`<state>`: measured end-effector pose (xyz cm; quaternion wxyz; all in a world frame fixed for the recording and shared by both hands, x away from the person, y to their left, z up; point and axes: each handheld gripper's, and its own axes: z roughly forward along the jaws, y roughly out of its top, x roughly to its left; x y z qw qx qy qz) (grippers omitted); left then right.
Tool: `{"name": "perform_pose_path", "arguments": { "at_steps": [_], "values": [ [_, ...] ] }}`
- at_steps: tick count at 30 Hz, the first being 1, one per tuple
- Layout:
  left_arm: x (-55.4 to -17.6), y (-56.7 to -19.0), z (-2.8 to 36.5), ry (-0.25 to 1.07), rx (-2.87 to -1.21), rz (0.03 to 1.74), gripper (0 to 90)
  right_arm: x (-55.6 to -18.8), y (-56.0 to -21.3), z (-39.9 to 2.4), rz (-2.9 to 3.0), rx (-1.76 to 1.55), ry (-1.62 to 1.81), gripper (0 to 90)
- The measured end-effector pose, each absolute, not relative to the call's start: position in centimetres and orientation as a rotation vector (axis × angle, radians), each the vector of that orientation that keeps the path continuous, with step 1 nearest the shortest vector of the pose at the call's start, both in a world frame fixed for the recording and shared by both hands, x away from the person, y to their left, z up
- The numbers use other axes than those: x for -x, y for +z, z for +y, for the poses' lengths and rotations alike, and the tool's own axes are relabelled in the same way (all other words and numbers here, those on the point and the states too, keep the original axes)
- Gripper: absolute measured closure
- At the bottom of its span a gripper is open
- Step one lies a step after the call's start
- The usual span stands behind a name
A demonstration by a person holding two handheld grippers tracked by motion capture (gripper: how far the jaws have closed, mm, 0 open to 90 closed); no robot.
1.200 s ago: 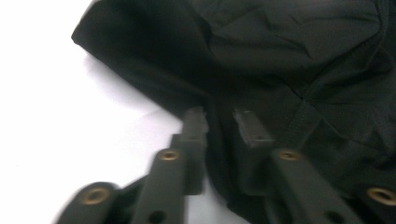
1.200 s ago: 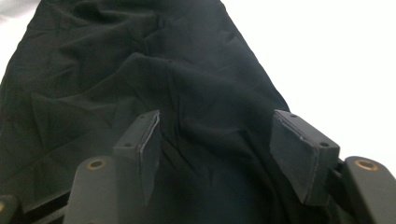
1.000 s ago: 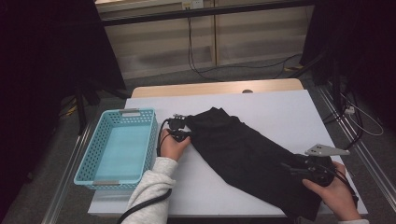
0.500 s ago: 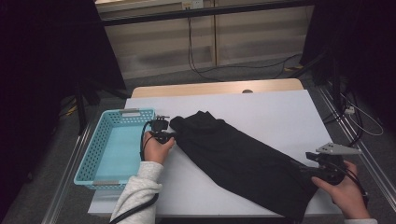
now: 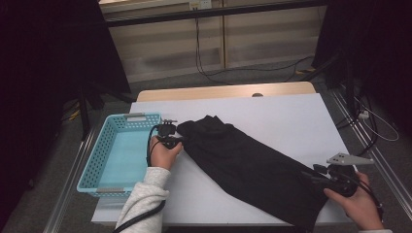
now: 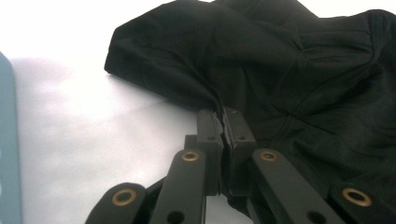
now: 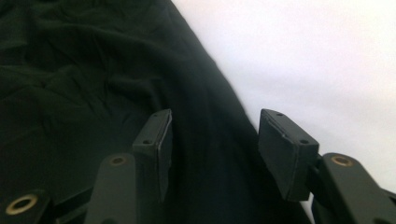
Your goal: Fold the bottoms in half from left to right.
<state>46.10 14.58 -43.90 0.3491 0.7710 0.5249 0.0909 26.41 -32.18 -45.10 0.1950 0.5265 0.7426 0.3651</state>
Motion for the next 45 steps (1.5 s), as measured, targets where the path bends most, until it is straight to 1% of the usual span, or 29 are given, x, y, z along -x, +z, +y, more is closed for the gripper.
{"name": "perform_pose_path", "arguments": {
  "at_steps": [1,2,4,6,7,12,13,15,18,19,20,21,22,30,33,36,38,43,44,45],
  "values": [
    [-46.1,-43.9,14.5,0.237,-2.001,1.361,87.0,-26.4,-45.6,-31.7,2.107,-1.479,1.020,46.5],
    [-46.1,-43.9,14.5,0.238,-2.006,1.364,87.0,-26.5,-46.0,-31.4,2.124,-1.474,0.992,51.5],
    [-46.1,-43.8,14.6,0.244,-1.999,1.369,87.1,-26.6,-46.2,-31.6,2.103,-1.469,0.961,68.9],
    [-46.0,-43.7,14.6,0.248,-2.003,1.366,87.2,-26.6,-45.9,-32.7,2.079,-1.498,0.966,87.8],
    [-46.0,-43.7,14.6,0.248,-2.004,1.364,87.2,-26.5,-45.8,-33.2,2.052,-1.511,0.974,90.0],
    [-46.1,-43.6,14.6,0.247,-2.003,1.366,87.2,-26.1,-45.4,-35.1,2.017,-1.531,0.971,90.0],
    [-46.1,-43.6,14.5,0.247,-2.004,1.365,87.2,-26.0,-45.2,-35.2,2.013,-1.534,1.010,86.8],
    [-46.1,-43.6,14.4,0.248,-2.002,1.362,87.2,-25.8,-44.9,-34.7,2.044,-1.503,1.034,75.6],
    [-46.1,-43.5,14.5,0.238,-2.011,1.361,87.1,-25.6,-45.2,-33.2,2.111,-1.458,1.006,68.8],
    [-46.1,-43.5,14.5,0.241,-2.006,1.365,87.1,-25.7,-45.3,-32.9,2.131,-1.444,0.966,69.8],
    [-46.1,-43.5,14.5,0.243,-2.005,1.366,87.2,-25.7,-45.6,-32.7,2.145,-1.440,0.920,74.1],
    [-46.1,-43.5,14.6,0.241,-2.005,1.366,87.2,-25.8,-45.8,-32.6,2.162,-1.434,0.909,83.3],
    [-46.1,-43.5,14.7,0.240,-2.004,1.367,87.2,-25.7,-45.9,-32.7,2.163,-1.426,0.934,89.6],
    [-46.3,-43.8,14.6,0.250,-2.009,1.385,87.3,-26.2,-45.4,-35.2,2.034,-1.497,0.961,90.0],
    [-46.3,-43.8,14.6,0.257,-2.016,1.390,87.3,-26.1,-45.5,-35.6,2.022,-1.511,0.952,83.6],
    [-46.3,-43.7,14.7,0.251,-2.022,1.393,87.3,-25.8,-45.0,-35.7,2.016,-1.508,0.942,83.3],
    [-46.3,-43.7,14.6,0.259,-2.010,1.392,87.3,-25.6,-44.6,-35.6,2.014,-1.497,0.970,79.5],
    [-46.3,-43.7,14.7,0.260,-2.010,1.388,87.3,-25.4,-45.2,-33.9,2.114,-1.448,0.955,62.2],
    [-46.3,-43.7,14.8,0.258,-2.016,1.389,87.3,-25.5,-45.4,-33.7,2.126,-1.439,0.935,61.6],
    [-46.3,-43.7,14.8,0.258,-2.008,1.396,87.3,-25.6,-45.7,-33.6,2.125,-1.444,0.898,63.4]
  ]
}}
